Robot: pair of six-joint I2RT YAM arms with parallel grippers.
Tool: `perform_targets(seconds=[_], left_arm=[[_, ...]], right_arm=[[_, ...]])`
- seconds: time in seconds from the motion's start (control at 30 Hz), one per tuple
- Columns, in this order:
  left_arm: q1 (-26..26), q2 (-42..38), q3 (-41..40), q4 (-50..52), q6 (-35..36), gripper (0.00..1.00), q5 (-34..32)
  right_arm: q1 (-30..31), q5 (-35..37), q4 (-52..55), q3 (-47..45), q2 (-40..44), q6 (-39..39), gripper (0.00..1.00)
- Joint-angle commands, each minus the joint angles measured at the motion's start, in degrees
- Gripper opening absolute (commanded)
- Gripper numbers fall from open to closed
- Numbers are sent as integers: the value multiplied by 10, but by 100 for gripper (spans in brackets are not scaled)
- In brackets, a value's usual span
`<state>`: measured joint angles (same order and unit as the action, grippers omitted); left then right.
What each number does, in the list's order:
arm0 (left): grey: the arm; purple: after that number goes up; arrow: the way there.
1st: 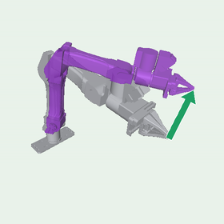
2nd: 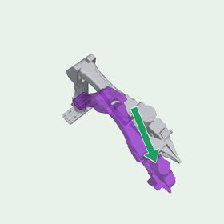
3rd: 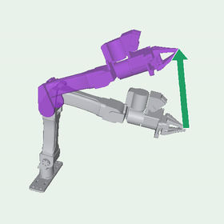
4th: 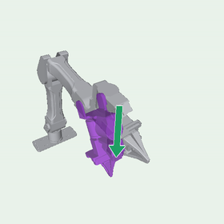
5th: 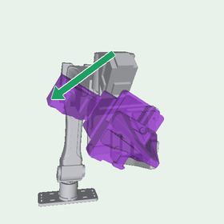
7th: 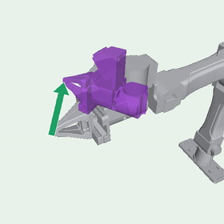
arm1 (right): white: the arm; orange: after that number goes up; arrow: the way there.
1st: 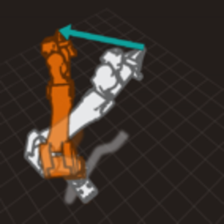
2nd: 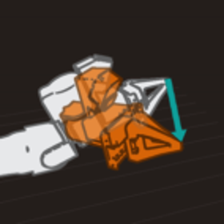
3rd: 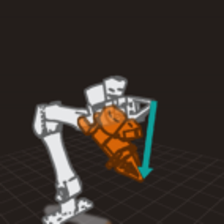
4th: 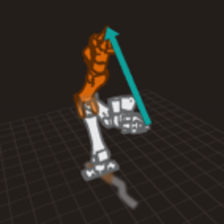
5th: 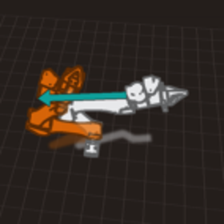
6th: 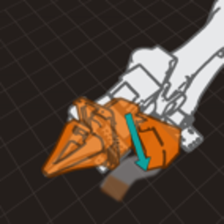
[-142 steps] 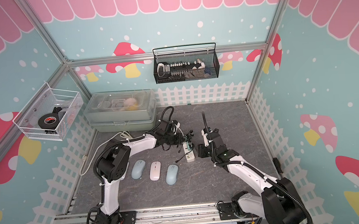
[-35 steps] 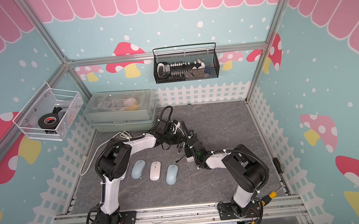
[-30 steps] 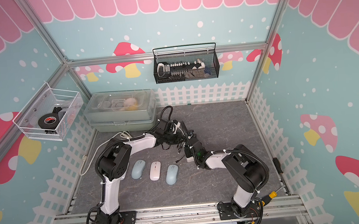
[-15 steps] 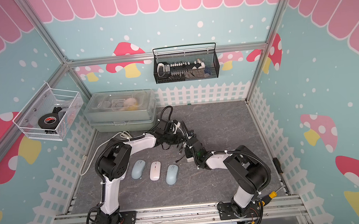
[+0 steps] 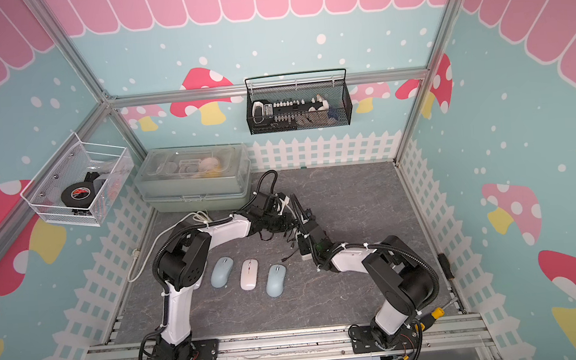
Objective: Unplug the wireless mouse
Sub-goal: Remove the plug from the socket.
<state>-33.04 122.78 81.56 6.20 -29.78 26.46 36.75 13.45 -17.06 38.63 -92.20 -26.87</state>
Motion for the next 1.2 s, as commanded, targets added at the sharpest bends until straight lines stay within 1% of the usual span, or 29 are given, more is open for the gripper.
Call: perform_targets(seconds=[0.0, 0.1, 0.2, 0.27, 0.4, 0.47, 0.73, 0.83, 0.9, 1.07, 1.17], left_arm=[[0, 49, -19, 90, -2, 0, -36], [0, 50, -18, 90, -2, 0, -35], [0, 50, -19, 90, -2, 0, -35], [0, 49, -18, 90, -2, 0, -35], [1, 48, -18, 91, -1, 0, -36], [1, 50, -18, 91, -2, 0, -36], [1, 52, -18, 94, -2, 0, -37], [0, 51, -18, 95, -2, 0, -38], [1, 50, -19, 95, -1, 0, -38], [1, 51, -19, 95, -2, 0, -39], [2, 52, -18, 95, -2, 0, -35]], right_arm=[[0, 3, 18, -7, 18, 0, 46], [0, 2, 15, -5, 17, 1, 39], [0, -4, 12, 1, 9, 1, 36], [1, -11, 13, 5, 5, 0, 30], [1, -13, 12, 5, 9, -2, 23], [1, -11, 14, 4, 14, 0, 20], [0, -14, 19, 6, 32, 5, 19], [0, 13, 25, 10, 19, 14, 19], [0, 5, 33, 17, 15, 19, 18], [2, -29, 9, 14, 18, 8, 15], [2, -15, 22, 21, 8, 14, 14]])
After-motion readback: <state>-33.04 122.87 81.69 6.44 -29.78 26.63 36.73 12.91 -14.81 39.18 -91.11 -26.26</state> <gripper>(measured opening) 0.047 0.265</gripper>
